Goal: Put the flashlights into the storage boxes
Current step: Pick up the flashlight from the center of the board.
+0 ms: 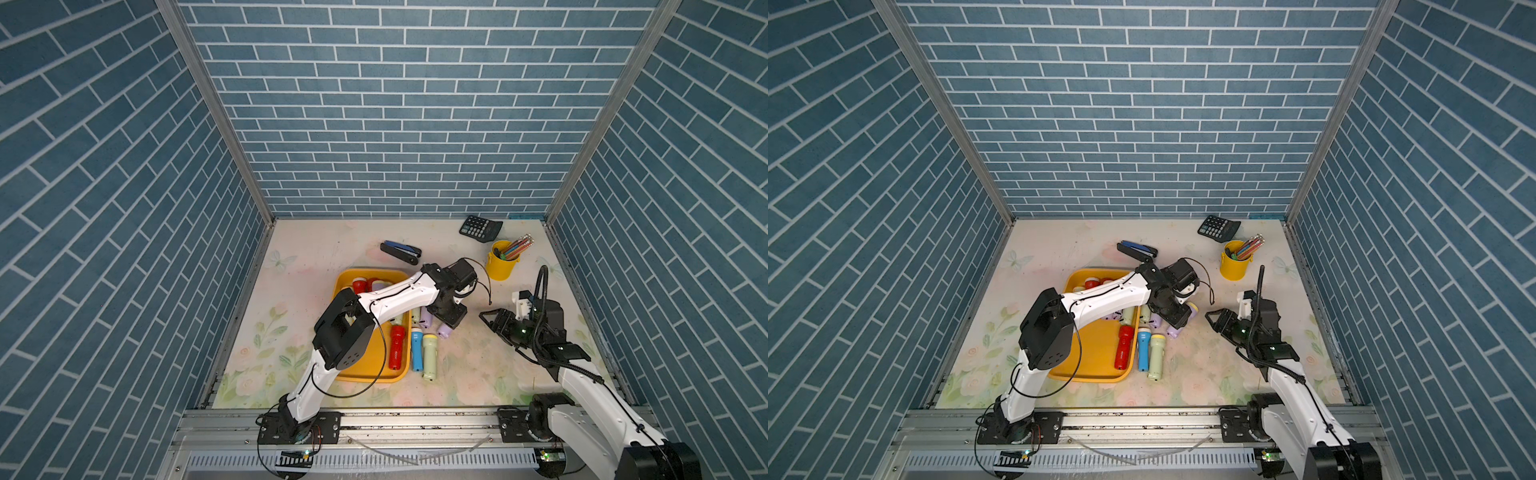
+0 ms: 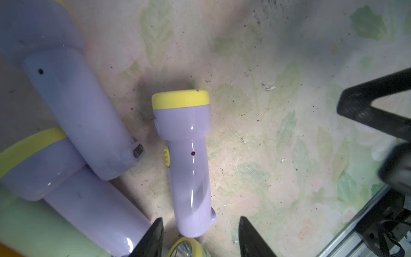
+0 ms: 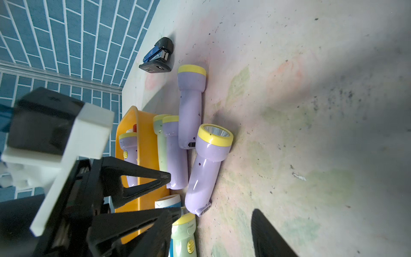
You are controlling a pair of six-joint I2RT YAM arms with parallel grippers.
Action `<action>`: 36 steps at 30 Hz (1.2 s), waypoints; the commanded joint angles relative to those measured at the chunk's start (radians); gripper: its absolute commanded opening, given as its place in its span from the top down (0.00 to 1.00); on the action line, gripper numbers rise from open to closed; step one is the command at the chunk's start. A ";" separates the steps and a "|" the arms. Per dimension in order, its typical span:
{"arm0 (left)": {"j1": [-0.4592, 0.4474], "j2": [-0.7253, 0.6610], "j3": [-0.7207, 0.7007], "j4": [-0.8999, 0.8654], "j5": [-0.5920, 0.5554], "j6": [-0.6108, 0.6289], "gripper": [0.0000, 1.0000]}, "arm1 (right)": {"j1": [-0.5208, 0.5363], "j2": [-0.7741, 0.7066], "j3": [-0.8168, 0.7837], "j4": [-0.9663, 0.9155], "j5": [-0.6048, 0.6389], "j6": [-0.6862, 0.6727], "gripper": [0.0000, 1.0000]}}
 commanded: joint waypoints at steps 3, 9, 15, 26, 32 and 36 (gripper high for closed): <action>-0.006 0.050 0.027 -0.039 -0.009 0.003 0.45 | -0.009 -0.035 -0.038 -0.027 -0.011 0.015 0.42; -0.009 0.075 0.021 -0.015 -0.016 -0.005 0.46 | -0.013 -0.056 -0.061 -0.031 -0.014 0.021 0.42; -0.011 0.087 -0.006 0.031 -0.012 -0.023 0.48 | -0.017 -0.076 -0.064 -0.045 -0.011 0.020 0.41; -0.014 0.108 -0.027 0.053 -0.036 -0.036 0.51 | -0.022 -0.096 -0.073 -0.053 -0.008 0.021 0.41; -0.015 0.121 -0.033 0.045 -0.053 -0.039 0.57 | -0.024 -0.104 -0.073 -0.062 -0.009 0.021 0.41; -0.015 0.097 -0.057 0.076 -0.045 -0.050 0.61 | -0.024 -0.117 -0.075 -0.074 -0.004 0.020 0.41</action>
